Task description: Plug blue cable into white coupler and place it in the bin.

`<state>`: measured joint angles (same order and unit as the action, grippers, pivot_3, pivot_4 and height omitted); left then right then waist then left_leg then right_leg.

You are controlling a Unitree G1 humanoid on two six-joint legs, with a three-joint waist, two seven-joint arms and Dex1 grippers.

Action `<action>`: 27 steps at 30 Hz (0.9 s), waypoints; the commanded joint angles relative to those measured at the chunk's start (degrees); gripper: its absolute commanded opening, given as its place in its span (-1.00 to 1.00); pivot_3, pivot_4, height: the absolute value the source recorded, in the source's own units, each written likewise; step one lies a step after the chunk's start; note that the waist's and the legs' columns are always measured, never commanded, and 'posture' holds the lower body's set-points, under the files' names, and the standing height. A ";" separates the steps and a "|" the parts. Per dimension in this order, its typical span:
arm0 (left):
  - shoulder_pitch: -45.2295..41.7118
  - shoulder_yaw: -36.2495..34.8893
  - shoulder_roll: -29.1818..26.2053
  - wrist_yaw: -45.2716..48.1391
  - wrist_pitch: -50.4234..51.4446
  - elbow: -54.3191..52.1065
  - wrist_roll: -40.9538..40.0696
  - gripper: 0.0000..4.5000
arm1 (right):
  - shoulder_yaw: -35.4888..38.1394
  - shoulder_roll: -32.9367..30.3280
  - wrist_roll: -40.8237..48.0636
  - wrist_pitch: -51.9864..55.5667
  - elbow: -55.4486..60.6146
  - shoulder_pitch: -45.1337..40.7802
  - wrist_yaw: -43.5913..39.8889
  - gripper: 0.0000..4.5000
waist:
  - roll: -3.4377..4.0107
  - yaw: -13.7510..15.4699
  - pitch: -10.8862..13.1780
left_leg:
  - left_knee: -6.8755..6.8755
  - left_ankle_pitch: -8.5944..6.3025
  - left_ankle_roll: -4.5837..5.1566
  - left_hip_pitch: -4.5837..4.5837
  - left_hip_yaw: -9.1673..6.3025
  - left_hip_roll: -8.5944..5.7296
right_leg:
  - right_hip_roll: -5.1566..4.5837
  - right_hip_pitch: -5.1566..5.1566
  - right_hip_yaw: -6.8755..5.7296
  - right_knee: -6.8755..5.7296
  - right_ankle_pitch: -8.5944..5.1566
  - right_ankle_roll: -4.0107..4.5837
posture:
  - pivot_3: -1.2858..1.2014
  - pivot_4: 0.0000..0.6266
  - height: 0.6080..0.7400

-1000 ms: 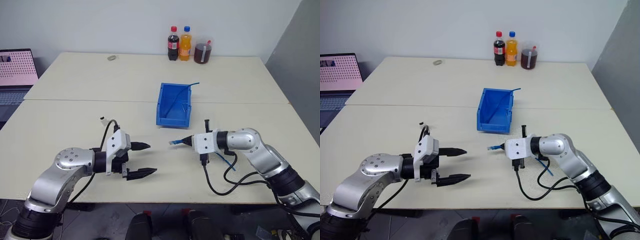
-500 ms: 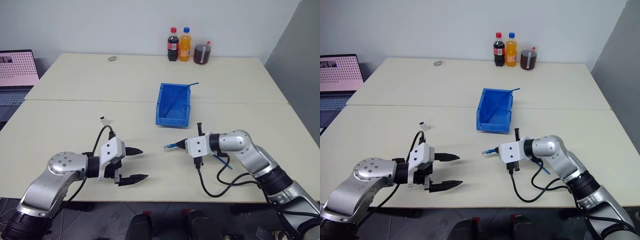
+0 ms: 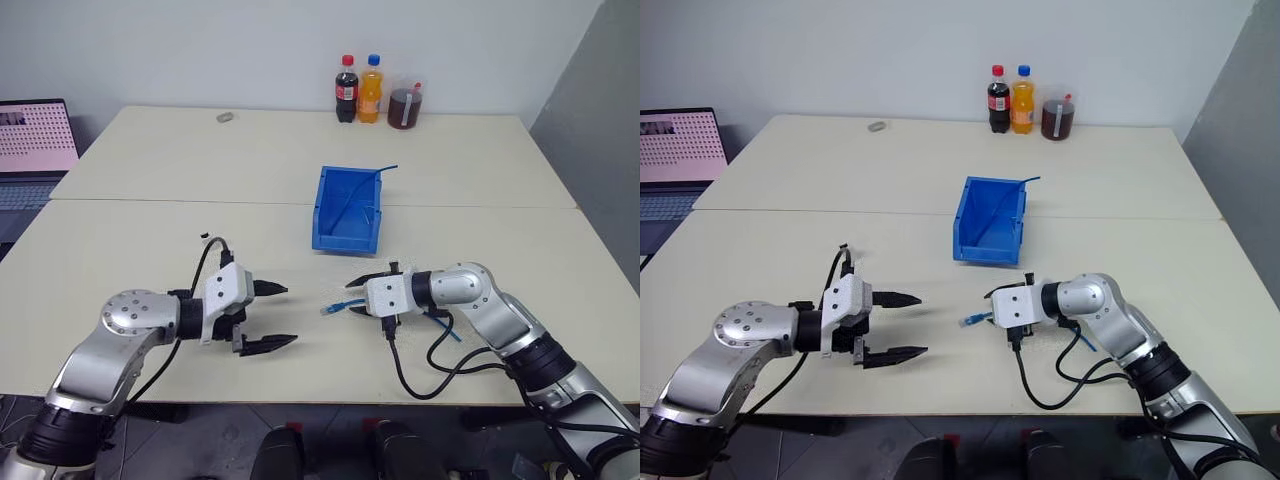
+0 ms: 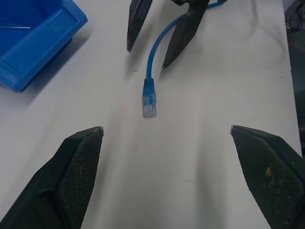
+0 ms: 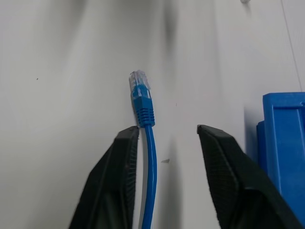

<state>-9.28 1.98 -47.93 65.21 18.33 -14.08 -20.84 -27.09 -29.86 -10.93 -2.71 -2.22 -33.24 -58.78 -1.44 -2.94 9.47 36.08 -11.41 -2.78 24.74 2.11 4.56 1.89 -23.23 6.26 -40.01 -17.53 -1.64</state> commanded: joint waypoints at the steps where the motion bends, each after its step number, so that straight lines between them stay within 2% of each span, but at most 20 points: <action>1: -0.85 0.51 0.37 0.32 -2.51 1.15 1.47 1.00 | 1.92 0.05 3.58 5.04 4.84 -0.21 -2.50 0.40 | 0.00 0.02 0.00 | 0.00 0.00 0.00 0.00 -0.01 0.00 | 0.01 0.00 -0.01 0.00 0.00 0.00 | 0.03 -0.52 1.00; 6: -2.02 3.21 3.07 -1.48 -9.15 7.06 6.82 1.00 | 8.95 -1.87 15.90 26.76 17.88 3.72 -5.31 0.90 | 0.00 0.46 0.00 | 0.01 0.00 0.00 0.01 -0.09 0.00 | 0.00 0.02 -0.09 -0.03 -0.01 0.02 | 0.03 -0.52 1.00; 10: -3.72 4.69 8.31 -3.84 -9.99 10.83 7.35 1.00 | 14.48 -3.04 21.64 41.49 27.83 10.23 -0.82 0.90 | -0.05 1.34 -0.03 | 0.03 0.00 0.00 0.03 -0.18 0.00 | -0.01 0.06 -0.21 -0.03 -0.01 0.03 | 0.03 -0.52 1.00; 15: -6.67 7.69 13.31 -5.30 -10.60 16.23 9.70 1.00 | 19.96 -2.73 26.47 53.75 36.63 17.26 5.66 0.90 | -0.07 1.31 -0.05 | 0.05 0.00 0.00 0.07 -0.29 -0.02 | -0.01 0.09 -0.32 -0.06 -0.02 0.04 | 0.03 -0.52 1.00; 17: -10.08 10.60 14.79 -5.58 -10.25 19.69 12.66 1.00 | 21.67 -2.88 27.22 56.51 39.98 20.77 8.26 0.90 | -0.06 0.69 -0.05 | 0.06 0.01 -0.01 0.07 -0.32 -0.02 | 0.02 0.09 -0.32 -0.07 -0.04 0.00 | 0.03 -0.52 1.00; 19: -12.18 12.16 15.53 -5.59 -10.42 21.80 14.57 1.00 | 22.39 -3.04 27.98 58.23 42.13 22.74 10.31 0.90 | -0.12 1.43 -0.10 | 0.07 0.03 -0.01 0.07 -0.48 -0.04 | 0.07 0.14 -0.48 -0.09 -0.17 -0.20 | 0.03 -0.52 1.00; 27: -16.96 16.15 17.87 -2.93 -7.97 25.25 16.41 1.00 | 22.79 -3.90 30.91 60.73 45.97 25.74 15.38 0.90 | -0.11 1.18 -0.12 | 0.14 0.03 -0.01 0.06 -0.48 -0.07 | 0.04 0.25 -0.45 -0.08 -0.17 -0.24 | 0.03 -0.52 1.00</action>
<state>-25.91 16.14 -30.75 61.58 9.71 10.26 -5.83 -5.59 -33.36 18.89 57.99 41.16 -7.44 -44.45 -1.55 -1.75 9.36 36.22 -11.38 -2.79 24.80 1.63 4.49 1.93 -22.98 5.81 -40.09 -17.69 -1.89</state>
